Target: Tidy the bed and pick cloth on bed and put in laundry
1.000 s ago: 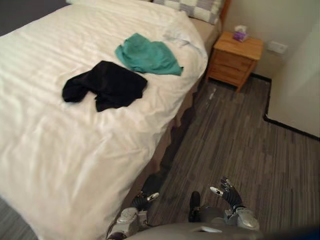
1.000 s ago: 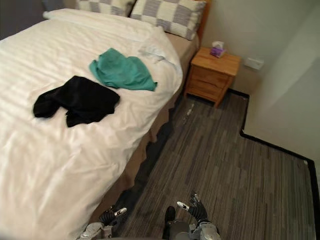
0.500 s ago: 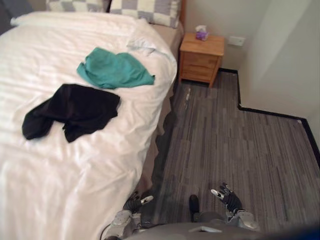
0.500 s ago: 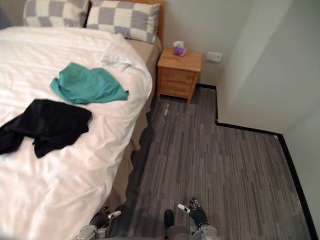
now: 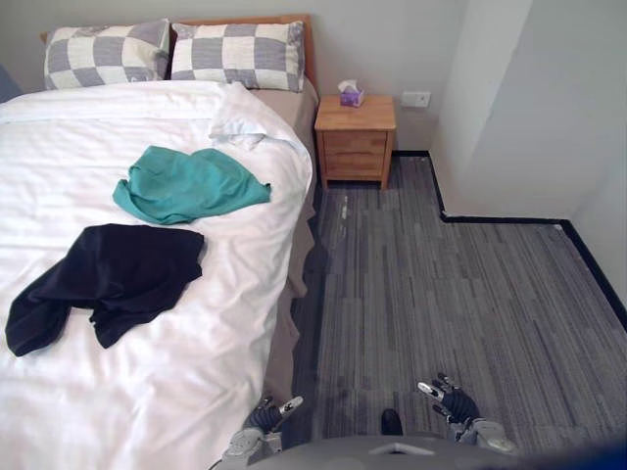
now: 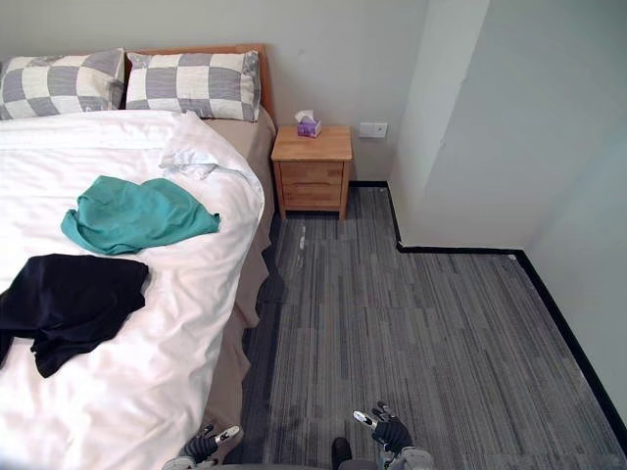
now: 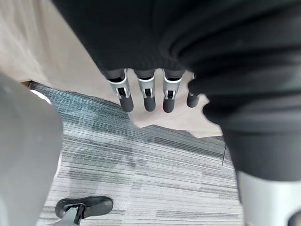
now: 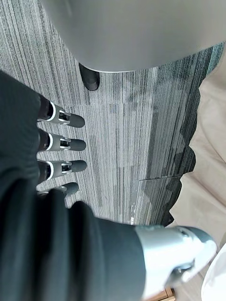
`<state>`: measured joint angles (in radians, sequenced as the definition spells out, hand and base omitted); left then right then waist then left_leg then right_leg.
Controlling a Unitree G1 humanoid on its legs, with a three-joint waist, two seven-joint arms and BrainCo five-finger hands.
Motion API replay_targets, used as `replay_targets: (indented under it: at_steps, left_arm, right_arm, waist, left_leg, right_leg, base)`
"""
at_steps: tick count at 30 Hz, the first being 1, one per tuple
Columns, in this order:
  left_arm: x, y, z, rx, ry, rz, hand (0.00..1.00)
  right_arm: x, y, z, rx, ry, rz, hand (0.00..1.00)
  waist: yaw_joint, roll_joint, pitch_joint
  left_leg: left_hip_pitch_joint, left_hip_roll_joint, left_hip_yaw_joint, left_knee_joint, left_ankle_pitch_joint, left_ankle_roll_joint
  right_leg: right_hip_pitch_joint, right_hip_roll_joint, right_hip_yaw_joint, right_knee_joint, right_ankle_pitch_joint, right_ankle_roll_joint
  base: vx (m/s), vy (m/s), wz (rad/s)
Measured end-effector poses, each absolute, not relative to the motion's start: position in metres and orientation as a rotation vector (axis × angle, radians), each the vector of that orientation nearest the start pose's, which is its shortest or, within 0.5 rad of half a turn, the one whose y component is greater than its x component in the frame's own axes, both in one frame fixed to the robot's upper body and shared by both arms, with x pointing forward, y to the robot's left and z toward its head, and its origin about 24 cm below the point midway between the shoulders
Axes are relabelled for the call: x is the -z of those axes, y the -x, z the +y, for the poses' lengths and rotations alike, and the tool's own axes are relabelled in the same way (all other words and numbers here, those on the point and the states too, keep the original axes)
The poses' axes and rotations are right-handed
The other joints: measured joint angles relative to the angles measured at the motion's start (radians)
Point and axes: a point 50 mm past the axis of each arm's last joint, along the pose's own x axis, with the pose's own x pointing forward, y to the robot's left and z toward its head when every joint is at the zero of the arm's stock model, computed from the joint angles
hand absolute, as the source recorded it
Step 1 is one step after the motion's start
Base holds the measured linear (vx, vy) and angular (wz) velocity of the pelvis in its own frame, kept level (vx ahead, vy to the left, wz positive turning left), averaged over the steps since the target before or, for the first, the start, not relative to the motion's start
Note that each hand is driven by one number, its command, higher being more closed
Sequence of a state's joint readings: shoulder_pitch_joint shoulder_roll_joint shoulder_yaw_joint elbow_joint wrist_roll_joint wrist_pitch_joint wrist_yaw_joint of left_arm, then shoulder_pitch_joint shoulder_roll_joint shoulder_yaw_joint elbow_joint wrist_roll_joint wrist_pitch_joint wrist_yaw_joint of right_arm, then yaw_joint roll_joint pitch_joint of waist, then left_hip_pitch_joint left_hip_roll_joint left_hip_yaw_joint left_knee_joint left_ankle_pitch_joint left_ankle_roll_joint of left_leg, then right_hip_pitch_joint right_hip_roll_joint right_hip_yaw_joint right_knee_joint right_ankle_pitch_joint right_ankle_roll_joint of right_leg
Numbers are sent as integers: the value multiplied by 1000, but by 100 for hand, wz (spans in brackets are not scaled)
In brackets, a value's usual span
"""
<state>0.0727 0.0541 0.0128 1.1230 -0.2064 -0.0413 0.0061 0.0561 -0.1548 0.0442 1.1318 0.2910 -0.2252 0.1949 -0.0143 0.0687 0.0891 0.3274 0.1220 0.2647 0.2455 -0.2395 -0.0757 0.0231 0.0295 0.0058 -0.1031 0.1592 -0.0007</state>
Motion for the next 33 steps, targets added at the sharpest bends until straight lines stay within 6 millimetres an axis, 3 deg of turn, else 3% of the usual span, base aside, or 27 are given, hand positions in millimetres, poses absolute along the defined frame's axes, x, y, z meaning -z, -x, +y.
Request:
replay_targets:
  at_steps: [6, 8, 9, 10, 11, 12, 13, 14, 16, 17, 19, 21, 23, 25, 26, 27, 28, 31, 33]
  left_arm:
    - [169, -81, 179, -218, 215, 1185, 0]
    - [168, -82, 181, -221, 228, 1181, 0]
    - [167, -83, 181, -234, 248, 1170, 0]
    - [166, -84, 182, -241, 258, 1164, 0]
    - [165, -87, 181, -235, 270, 1145, 0]
    - [164, -89, 183, -231, 264, 1126, 0]
    - [162, -93, 186, -233, 253, 1103, 0]
    - [160, -96, 188, -233, 248, 1076, 0]
    - [156, -105, 183, -221, 257, 1023, 0]
    - [154, -110, 180, -217, 265, 992, 0]
    - [152, -115, 178, -216, 272, 968, 0]
    - [151, -115, 179, -239, 300, 961, 0]
    - [151, -115, 183, -290, 317, 958, 0]
    - [151, -114, 184, -325, 331, 966, 0]
    - [152, -113, 184, -333, 332, 972, 0]
    - [153, -111, 182, -350, 338, 988, 0]
    - [153, -112, 185, -368, 334, 996, 0]
    - [154, -107, 187, -419, 347, 1029, 0]
    - [157, -101, 187, -434, 339, 1083, 0]
  right_arm:
    - [155, -101, -200, 118, -249, 913, 0]
    - [154, -103, -200, 121, -256, 900, 0]
    - [151, -107, -201, 124, -258, 878, 0]
    - [150, -106, -201, 123, -259, 867, 0]
    - [148, -109, -200, 113, -259, 842, 0]
    - [147, -108, -199, 106, -260, 834, 0]
    - [147, -109, -194, 98, -271, 823, 0]
    - [146, -111, -194, 108, -275, 811, 0]
    - [146, -110, -196, 132, -278, 811, 0]
    - [146, -109, -196, 135, -280, 814, 0]
    - [146, -112, -194, 133, -289, 807, 0]
    - [146, -112, -190, 137, -305, 794, 0]
    - [145, -104, -187, 145, -303, 777, 0]
    - [143, -102, -188, 150, -288, 745, 0]
    - [142, -101, -188, 144, -276, 742, 0]
    - [142, -99, -188, 135, -250, 743, 0]
    - [143, -99, -183, 112, -230, 761, 0]
    - [145, -97, -175, 27, -158, 792, 0]
    - [146, -95, -177, 43, -157, 801, 0]
  waist:
    - [4, -6, -5]
    - [5, -6, -3]
    - [5, 8, 4]
    - [5, 12, 11]
    - [6, 24, 23]
    - [7, 16, 24]
    - [12, -6, 31]
    - [13, -2, 40]
    - [15, -5, 49]
    - [33, -8, 53]
    - [41, -14, 59]
    - [37, -28, 67]
    - [32, -42, 72]
    - [26, -40, 72]
    - [24, -38, 70]
    - [22, -25, 63]
    - [23, -39, 55]
    - [65, -56, 40]
    - [60, -57, 33]
  left_leg:
    - [-51, 37, 17, 65, 0, 0]
    - [-105, 70, 36, 183, 0, 0]
    - [-151, 107, 35, 301, 4, 6]
    - [-198, 133, 24, 398, 28, 46]
    - [-261, 165, 12, 548, 127, 102]
    - [-304, 181, -5, 637, 248, 100]
    - [-346, 184, -33, 720, 330, 80]
    - [-408, 174, -63, 816, 185, 60]
    - [-493, 125, -84, 841, 66, 53]
    - [-528, 101, -80, 800, 16, 59]
    - [-562, 66, -76, 660, -23, 50]
    - [-561, 47, -41, 461, -24, 46]
    - [-555, 34, 56, 218, 19, 45]
    - [-553, 42, 190, 97, 90, 51]
    - [-551, 48, 243, 72, 108, 61]
    - [-536, 65, 346, 30, 154, 99]
    - [-518, 38, 379, 44, 157, 176]
    - [-466, -24, 389, 41, 70, 193]
    - [-415, -57, 381, 19, 38, 196]
  right_leg:
    - [-25, -13, -146, 3, -31, -15]
    - [-39, 4, -161, 24, -52, -36]
    - [-51, 25, -168, 59, -75, -54]
    - [-54, 34, -190, 92, -89, -64]
    - [-52, 43, -201, 127, -119, -82]
    - [-42, 41, -197, 139, -140, -87]
    - [-22, 40, -160, 143, -152, -101]
    - [-7, 42, -126, 157, -175, -111]
    - [17, 39, -68, 161, -191, -117]
    - [38, 36, -27, 154, -194, -119]
    - [68, 35, 31, 144, -205, -112]
    - [92, 25, 81, 143, -229, -102]
    - [115, -13, 117, 142, -277, -75]
    - [133, -50, 113, 139, -316, -42]
    - [141, -59, 102, 141, -329, -31]
    - [163, -74, 74, 147, -351, 0]
    - [183, -113, 41, 163, -378, 27]
    - [193, -162, -62, 252, -355, 43]
    - [149, -187, -72, 425, -352, 45]
  base:
    - [25, 37, 4]
    - [92, -47, -39]
    - [132, -63, -55]
    - [193, -91, -75]
    - [201, -91, -77]
    - [238, -64, -81]
    - [260, -64, -80]
    - [254, -63, -68]
    - [252, -67, -83]
    - [270, -19, -102]
    - [279, 57, -109]
    - [272, 108, -86]
    - [375, 172, -47]
    - [362, 149, -4]
    - [515, 202, 32]
    - [675, 285, 49]
    - [599, 264, 42]
    - [568, 266, 11]
    - [480, 260, 15]
